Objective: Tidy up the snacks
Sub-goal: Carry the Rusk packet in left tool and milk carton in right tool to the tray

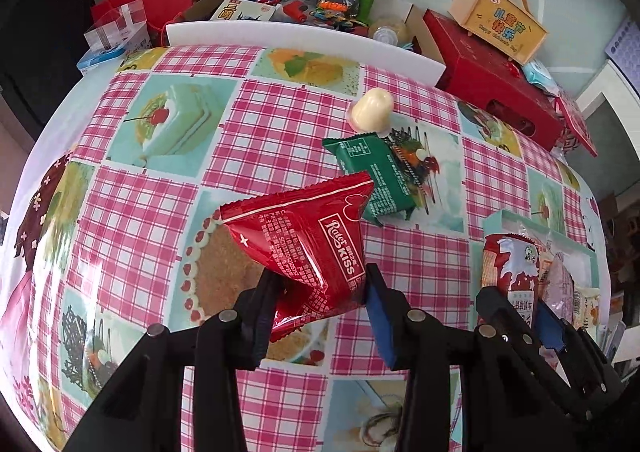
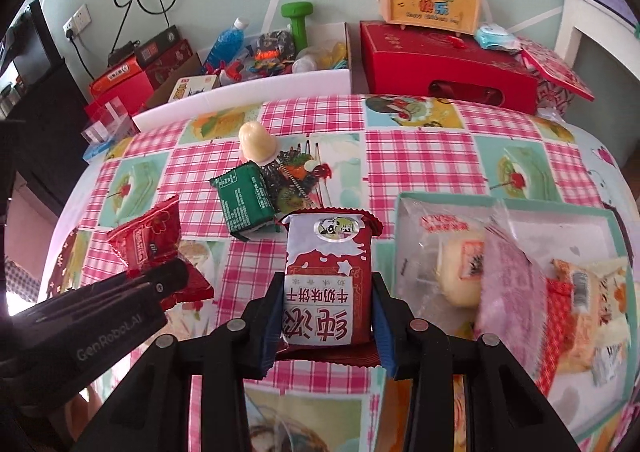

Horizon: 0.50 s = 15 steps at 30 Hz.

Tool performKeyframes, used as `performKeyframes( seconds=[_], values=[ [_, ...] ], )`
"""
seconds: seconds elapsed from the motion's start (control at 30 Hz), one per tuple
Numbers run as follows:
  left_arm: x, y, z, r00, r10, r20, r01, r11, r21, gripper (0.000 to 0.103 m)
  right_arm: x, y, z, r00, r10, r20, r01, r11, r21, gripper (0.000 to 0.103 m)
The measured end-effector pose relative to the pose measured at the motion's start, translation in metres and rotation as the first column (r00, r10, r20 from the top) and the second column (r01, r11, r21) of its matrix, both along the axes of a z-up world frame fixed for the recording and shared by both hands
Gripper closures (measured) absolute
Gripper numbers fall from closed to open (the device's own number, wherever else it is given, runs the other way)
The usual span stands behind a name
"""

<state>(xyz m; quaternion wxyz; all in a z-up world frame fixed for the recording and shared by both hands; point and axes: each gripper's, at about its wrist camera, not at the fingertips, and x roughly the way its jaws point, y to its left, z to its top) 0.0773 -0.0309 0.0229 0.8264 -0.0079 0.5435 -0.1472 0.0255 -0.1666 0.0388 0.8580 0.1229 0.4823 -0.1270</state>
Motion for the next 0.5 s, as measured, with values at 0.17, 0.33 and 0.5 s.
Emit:
performKeyframes(
  seconds=[0.17, 0.33, 0.5],
  values=[
    [-0.018, -0.007, 0.021, 0.999, -0.04, 0.034, 0.041, 0.999, -0.019, 0.06, -0.025, -0.005, 0.013, 0.999, -0.03, 0.03, 0.03, 1.0, 0.007, 0.061],
    [-0.012, -0.014, 0.027, 0.996, -0.069, 0.053, 0.07, 0.997, -0.016, 0.06, -0.04, -0.007, 0.023, 0.998, -0.04, 0.046, 0.04, 0.999, 0.009, 0.061],
    [-0.013, -0.021, 0.034, 0.993, -0.09, 0.075, 0.093, 0.995, -0.029, 0.059, -0.045, -0.012, 0.034, 0.997, -0.046, 0.069, 0.047, 0.999, -0.008, 0.061]
  ],
)
